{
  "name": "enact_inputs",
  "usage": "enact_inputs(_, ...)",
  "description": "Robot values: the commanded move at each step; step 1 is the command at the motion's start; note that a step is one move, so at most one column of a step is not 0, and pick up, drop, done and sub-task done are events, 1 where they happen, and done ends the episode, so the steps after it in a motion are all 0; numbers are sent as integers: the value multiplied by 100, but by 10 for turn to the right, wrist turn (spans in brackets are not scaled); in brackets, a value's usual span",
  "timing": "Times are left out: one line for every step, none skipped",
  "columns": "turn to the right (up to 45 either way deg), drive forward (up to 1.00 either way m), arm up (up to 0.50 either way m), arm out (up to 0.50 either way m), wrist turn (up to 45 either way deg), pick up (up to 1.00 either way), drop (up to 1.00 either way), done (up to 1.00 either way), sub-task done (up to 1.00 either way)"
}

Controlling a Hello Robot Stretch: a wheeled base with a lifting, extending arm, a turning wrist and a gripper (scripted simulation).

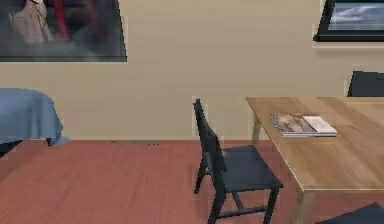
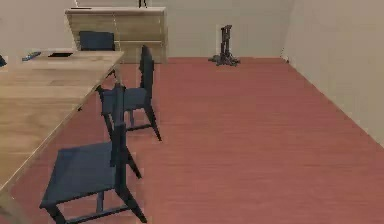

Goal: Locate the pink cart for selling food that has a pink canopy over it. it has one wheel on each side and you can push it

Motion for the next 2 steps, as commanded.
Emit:
enact_inputs(450, 0, 0, 0, 0, 0, 0, 0, 0)
enact_inputs(450, 0, 0, 0, 0, 0, 0, 0, 0)
